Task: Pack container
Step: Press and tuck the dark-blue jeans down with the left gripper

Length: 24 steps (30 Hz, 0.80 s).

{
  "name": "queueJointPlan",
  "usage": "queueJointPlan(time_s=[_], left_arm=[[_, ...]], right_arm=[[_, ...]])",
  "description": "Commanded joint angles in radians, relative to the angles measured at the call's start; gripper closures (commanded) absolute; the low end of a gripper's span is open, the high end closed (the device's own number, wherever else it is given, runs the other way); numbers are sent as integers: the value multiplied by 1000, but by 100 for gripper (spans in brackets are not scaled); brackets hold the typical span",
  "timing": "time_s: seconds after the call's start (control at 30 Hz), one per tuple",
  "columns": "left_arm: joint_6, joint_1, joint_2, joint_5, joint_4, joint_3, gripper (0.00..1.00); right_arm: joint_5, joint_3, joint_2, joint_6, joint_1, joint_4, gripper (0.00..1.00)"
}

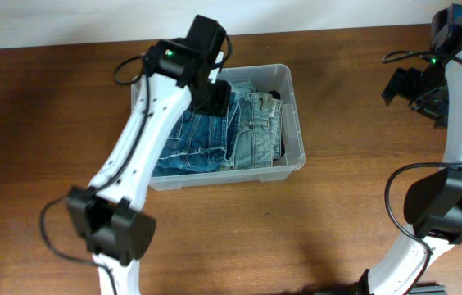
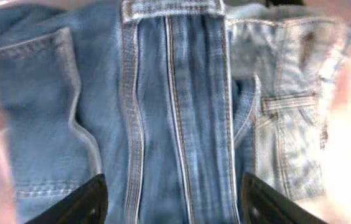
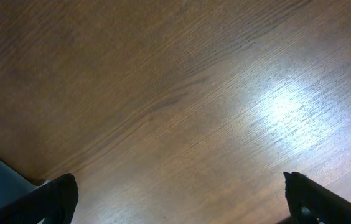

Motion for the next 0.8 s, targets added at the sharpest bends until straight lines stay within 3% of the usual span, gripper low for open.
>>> queueJointPlan(time_s=[0.0,0.1,0.13,0.77], left_arm=[[20,2,-108,-8,-47,11,29],[20,2,-138,-8,-83,11,23],[20,2,-145,-7,-99,11,1],[61,0,-150,-7,-227,10,1]], right_arm=[[2,-2,2,12,-3,-1,2],[2,-2,2,12,-3,-1,2],[2,-2,2,12,-3,-1,2],[2,-2,2,12,-3,-1,1]])
